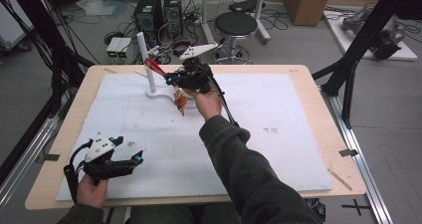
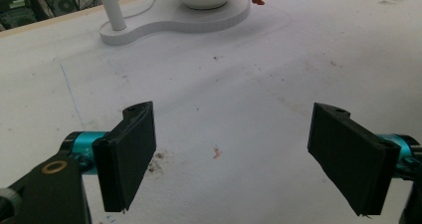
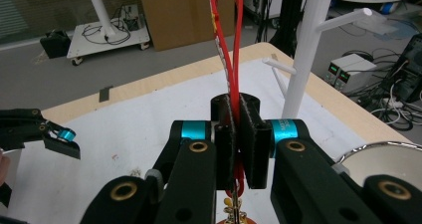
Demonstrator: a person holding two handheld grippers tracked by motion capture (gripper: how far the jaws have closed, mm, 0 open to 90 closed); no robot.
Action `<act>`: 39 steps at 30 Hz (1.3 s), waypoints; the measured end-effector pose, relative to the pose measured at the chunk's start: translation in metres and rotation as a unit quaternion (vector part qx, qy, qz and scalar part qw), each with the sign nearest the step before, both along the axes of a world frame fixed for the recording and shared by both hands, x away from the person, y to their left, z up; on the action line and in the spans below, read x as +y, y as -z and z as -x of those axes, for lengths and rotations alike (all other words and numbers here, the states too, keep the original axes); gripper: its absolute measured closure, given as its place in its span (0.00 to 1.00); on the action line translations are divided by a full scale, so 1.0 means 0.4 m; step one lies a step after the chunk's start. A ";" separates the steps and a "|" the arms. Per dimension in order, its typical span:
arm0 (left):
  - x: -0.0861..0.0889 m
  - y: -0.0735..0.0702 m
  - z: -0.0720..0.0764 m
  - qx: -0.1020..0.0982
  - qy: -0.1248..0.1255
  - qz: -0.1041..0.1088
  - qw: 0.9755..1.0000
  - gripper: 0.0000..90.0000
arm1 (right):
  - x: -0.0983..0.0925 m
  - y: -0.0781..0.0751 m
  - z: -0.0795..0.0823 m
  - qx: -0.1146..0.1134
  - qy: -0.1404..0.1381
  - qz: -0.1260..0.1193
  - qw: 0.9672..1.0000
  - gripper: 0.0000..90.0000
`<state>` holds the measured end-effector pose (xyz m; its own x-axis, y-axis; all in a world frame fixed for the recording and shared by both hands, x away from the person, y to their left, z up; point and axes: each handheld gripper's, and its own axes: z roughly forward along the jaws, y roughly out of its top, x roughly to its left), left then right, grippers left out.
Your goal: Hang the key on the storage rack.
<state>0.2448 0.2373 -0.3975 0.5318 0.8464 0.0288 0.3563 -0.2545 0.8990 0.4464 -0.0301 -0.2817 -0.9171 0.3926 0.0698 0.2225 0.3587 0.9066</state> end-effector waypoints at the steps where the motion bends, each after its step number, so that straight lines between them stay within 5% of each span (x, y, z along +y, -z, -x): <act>1: 0.000 0.000 0.000 0.000 0.000 0.000 1.000 0.22 | 0.002 -0.001 -0.002 -0.002 0.000 0.001 1.000 0.95; 26: 0.005 -0.001 -0.001 0.001 0.000 -0.001 1.000 0.22 | 0.079 -0.023 -0.047 0.000 0.009 -0.002 1.000 0.95; 39: 0.007 -0.002 -0.001 -0.001 0.002 -0.002 1.000 0.22 | 0.126 0.008 -0.071 0.007 0.015 0.005 1.000 0.95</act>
